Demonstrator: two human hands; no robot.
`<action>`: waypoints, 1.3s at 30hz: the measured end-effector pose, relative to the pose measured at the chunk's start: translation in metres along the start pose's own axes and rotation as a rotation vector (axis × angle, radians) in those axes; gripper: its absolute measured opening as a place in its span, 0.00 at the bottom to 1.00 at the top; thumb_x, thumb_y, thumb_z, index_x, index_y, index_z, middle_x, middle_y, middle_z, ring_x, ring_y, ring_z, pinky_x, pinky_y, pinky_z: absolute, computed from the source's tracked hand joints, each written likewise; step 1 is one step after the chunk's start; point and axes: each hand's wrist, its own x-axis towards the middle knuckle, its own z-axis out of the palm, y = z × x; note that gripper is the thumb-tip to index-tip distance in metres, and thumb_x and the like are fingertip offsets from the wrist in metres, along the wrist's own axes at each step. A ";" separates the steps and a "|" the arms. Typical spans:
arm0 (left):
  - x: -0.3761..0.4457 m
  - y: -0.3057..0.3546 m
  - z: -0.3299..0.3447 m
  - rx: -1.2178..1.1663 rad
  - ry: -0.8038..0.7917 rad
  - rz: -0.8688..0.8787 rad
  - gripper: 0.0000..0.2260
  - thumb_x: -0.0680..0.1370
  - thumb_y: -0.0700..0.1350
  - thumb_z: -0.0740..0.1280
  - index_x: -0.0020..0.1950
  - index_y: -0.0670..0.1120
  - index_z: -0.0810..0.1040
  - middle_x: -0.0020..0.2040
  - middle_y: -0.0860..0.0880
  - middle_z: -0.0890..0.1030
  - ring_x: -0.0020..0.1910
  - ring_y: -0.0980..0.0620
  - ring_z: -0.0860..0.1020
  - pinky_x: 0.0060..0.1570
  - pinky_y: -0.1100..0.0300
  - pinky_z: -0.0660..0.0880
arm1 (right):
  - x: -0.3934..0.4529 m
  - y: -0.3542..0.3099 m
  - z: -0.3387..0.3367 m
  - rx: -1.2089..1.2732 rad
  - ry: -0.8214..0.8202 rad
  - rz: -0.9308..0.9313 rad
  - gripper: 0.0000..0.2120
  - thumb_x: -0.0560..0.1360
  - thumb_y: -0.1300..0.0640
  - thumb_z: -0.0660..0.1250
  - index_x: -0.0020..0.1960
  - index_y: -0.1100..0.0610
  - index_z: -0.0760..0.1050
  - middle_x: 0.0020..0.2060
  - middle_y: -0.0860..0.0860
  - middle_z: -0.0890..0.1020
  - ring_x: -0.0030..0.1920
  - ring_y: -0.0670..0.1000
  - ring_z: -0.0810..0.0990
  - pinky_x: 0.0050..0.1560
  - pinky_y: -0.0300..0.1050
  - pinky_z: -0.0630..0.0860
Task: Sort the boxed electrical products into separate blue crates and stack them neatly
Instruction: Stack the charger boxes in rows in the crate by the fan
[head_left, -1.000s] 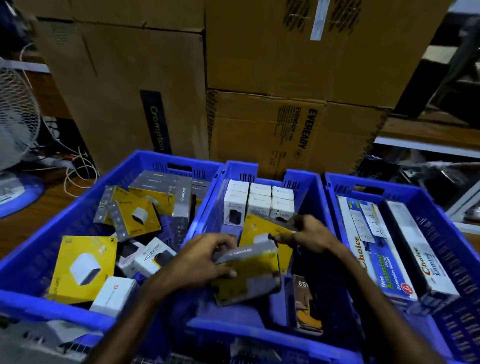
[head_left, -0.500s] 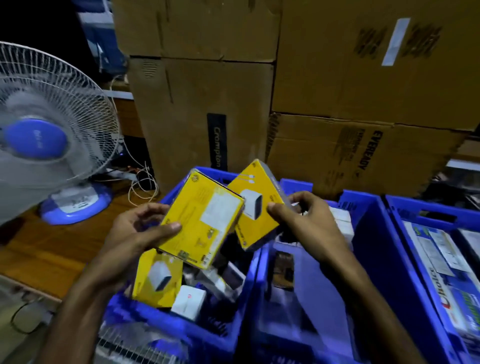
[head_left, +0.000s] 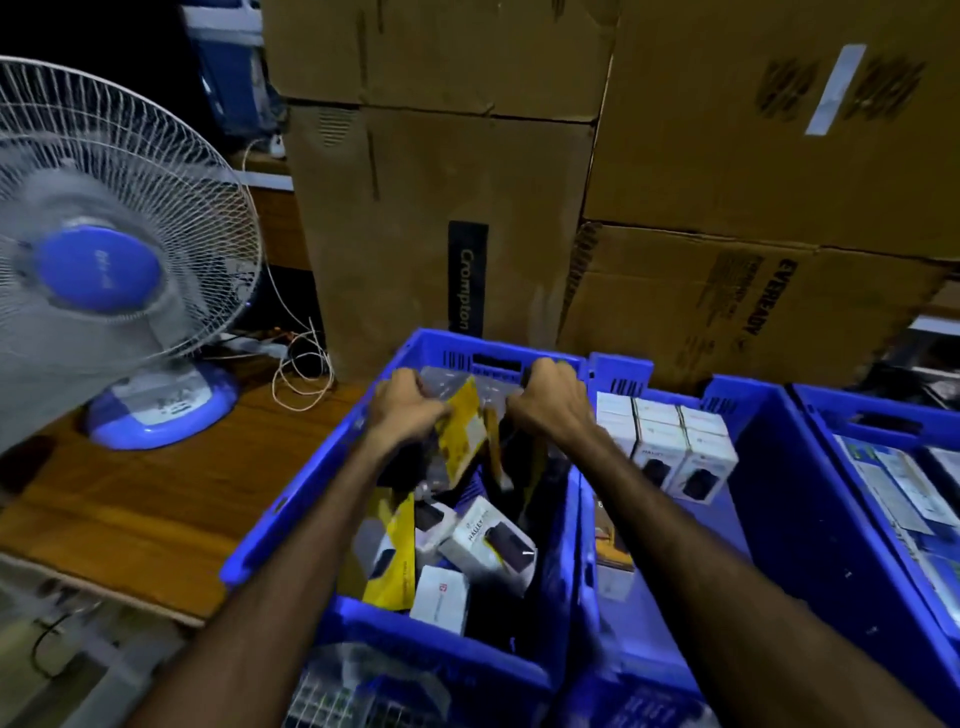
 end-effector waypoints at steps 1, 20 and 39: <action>-0.001 0.001 0.007 -0.016 0.006 0.005 0.17 0.69 0.55 0.78 0.49 0.48 0.80 0.50 0.47 0.84 0.53 0.44 0.81 0.50 0.52 0.78 | -0.001 0.001 0.003 0.015 -0.009 -0.007 0.17 0.72 0.52 0.66 0.58 0.58 0.78 0.62 0.62 0.76 0.62 0.66 0.77 0.60 0.55 0.77; -0.081 -0.062 0.011 0.570 -0.545 0.597 0.08 0.73 0.40 0.74 0.48 0.48 0.79 0.45 0.50 0.80 0.44 0.47 0.79 0.40 0.48 0.79 | -0.077 0.031 0.087 -0.531 -0.534 -0.363 0.22 0.82 0.62 0.62 0.75 0.64 0.66 0.65 0.67 0.75 0.64 0.70 0.77 0.60 0.66 0.76; -0.053 -0.058 0.047 1.252 -0.525 0.950 0.21 0.74 0.46 0.75 0.65 0.47 0.76 0.63 0.45 0.79 0.59 0.42 0.80 0.53 0.46 0.79 | -0.070 0.044 0.128 -0.648 -0.497 -0.230 0.18 0.86 0.53 0.54 0.73 0.57 0.62 0.66 0.63 0.77 0.65 0.66 0.78 0.58 0.61 0.73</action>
